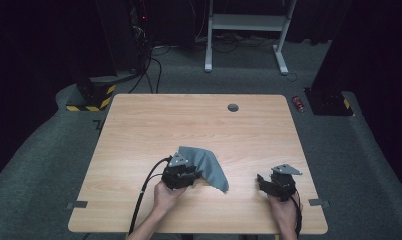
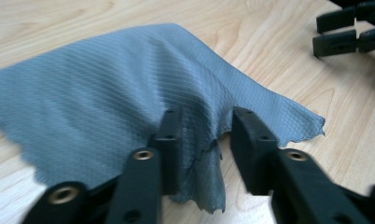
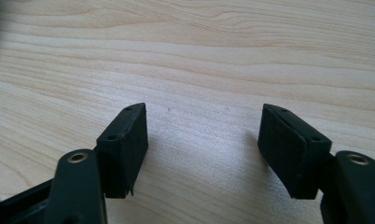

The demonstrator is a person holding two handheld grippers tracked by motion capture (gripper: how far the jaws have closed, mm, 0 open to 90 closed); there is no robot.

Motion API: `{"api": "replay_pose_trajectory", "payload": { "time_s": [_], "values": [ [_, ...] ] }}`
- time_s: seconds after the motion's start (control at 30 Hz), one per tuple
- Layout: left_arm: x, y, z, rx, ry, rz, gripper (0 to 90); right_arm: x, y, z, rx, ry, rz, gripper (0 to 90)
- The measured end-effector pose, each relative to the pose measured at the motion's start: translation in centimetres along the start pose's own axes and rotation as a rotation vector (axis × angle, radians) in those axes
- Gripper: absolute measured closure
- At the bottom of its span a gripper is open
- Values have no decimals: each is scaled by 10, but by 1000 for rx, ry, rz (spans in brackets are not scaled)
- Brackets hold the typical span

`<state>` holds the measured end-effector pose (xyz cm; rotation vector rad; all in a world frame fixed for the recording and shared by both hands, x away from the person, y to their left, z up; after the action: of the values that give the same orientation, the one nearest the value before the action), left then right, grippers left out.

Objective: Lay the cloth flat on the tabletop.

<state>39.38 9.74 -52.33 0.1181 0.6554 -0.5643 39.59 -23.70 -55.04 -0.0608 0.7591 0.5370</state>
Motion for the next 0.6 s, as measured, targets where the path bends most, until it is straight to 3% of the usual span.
{"api": "replay_pose_trajectory", "payload": {
  "time_s": [0.17, 0.3, 0.43, 0.6],
  "values": [
    [-11, 12, -13, -11, -5, 52, 525, 0, 4, 0, -14, -7, 4, 468],
    [-13, 23, -27, -51, 13, 95, 492, 4, 15, 5, -30, 13, 34, 554],
    [-10, 22, -35, -56, 34, 120, 440, 4, 42, 19, -94, -21, 133, 571],
    [-11, 12, -32, -67, -3, 103, 371, 7, 86, 49, -194, -52, 264, 565]
  ]
}}
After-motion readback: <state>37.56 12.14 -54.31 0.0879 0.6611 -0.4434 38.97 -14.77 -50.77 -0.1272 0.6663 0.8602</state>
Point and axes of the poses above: each handheld gripper's, and its own axes: x roughly forward along the jaws, z roughly out of its top, y roughly to its left, the point moved 4 cm from there along x, roughly forward along the jaws, and after that the axes turned 13 degrees about z, right-handed, at the moved point
